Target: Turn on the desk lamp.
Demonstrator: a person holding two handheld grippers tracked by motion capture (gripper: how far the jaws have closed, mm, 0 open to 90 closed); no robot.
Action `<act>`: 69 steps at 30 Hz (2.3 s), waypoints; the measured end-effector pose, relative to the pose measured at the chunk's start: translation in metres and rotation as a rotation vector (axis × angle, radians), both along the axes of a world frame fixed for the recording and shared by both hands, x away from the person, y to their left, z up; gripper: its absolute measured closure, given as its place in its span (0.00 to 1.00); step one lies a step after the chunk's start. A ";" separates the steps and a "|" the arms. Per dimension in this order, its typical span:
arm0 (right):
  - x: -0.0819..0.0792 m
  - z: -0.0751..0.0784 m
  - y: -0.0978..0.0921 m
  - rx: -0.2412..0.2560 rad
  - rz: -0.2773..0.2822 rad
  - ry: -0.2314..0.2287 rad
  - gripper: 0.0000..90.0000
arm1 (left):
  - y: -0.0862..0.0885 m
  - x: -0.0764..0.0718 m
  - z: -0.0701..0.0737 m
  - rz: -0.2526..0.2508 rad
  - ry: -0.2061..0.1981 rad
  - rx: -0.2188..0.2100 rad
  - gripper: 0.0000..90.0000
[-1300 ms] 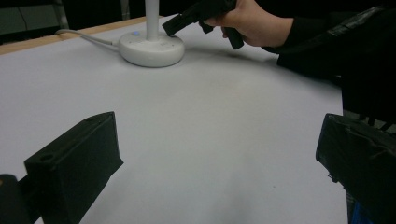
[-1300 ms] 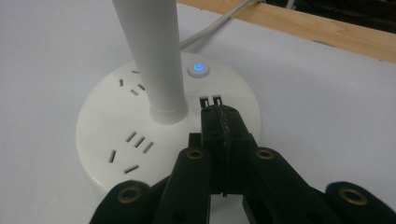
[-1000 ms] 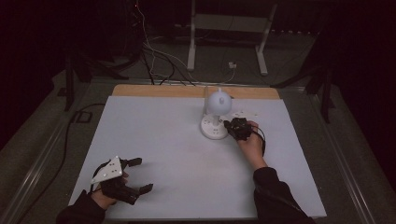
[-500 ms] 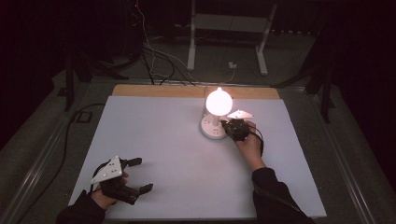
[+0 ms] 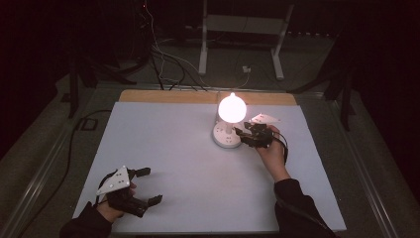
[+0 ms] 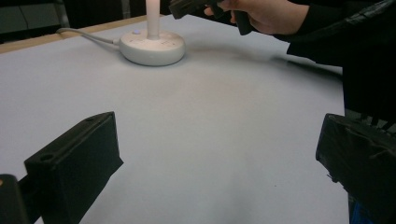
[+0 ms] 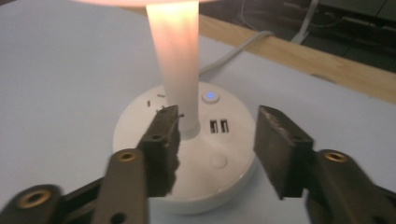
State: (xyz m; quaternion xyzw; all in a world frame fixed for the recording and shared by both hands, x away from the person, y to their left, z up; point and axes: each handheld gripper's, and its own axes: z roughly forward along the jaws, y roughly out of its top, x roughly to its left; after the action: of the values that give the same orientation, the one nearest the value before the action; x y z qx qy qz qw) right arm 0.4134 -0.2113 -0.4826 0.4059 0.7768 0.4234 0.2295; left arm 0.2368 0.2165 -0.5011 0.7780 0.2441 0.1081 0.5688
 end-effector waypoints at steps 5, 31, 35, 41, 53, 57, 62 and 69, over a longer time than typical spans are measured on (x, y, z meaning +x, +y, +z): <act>-0.004 0.001 -0.001 0.014 0.020 0.014 0.19 | 0.000 0.000 0.000 0.001 0.001 -0.001 0.00; -0.046 0.018 -0.021 0.067 0.268 0.092 0.00 | 0.000 0.000 0.000 0.001 0.003 -0.005 0.00; -0.058 0.018 -0.028 0.082 0.277 0.083 0.00 | 0.001 0.000 0.000 0.000 -0.001 -0.006 0.00; -0.077 0.018 -0.038 0.081 0.276 0.082 0.00 | 0.001 0.000 0.000 -0.001 -0.002 -0.005 0.00; -0.117 0.008 -0.060 0.040 0.262 0.088 0.00 | 0.000 0.000 0.000 -0.001 -0.002 -0.004 0.00; -0.128 0.004 -0.069 0.040 0.245 0.096 0.00 | 0.000 -0.001 0.000 -0.001 0.000 0.000 0.00; -0.141 -0.003 -0.081 0.043 0.229 0.111 0.00 | 0.000 0.000 0.000 0.001 0.002 0.000 0.00; -0.154 -0.011 -0.097 0.057 0.199 0.137 0.00 | 0.000 0.000 0.000 0.001 0.004 0.000 0.00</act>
State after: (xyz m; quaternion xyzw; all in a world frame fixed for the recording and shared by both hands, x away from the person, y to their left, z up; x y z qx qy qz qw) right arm 0.2589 -0.3083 -0.4933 0.3610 0.8148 0.4372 0.1208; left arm 0.2366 0.2164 -0.5015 0.7781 0.2459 0.1068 0.5681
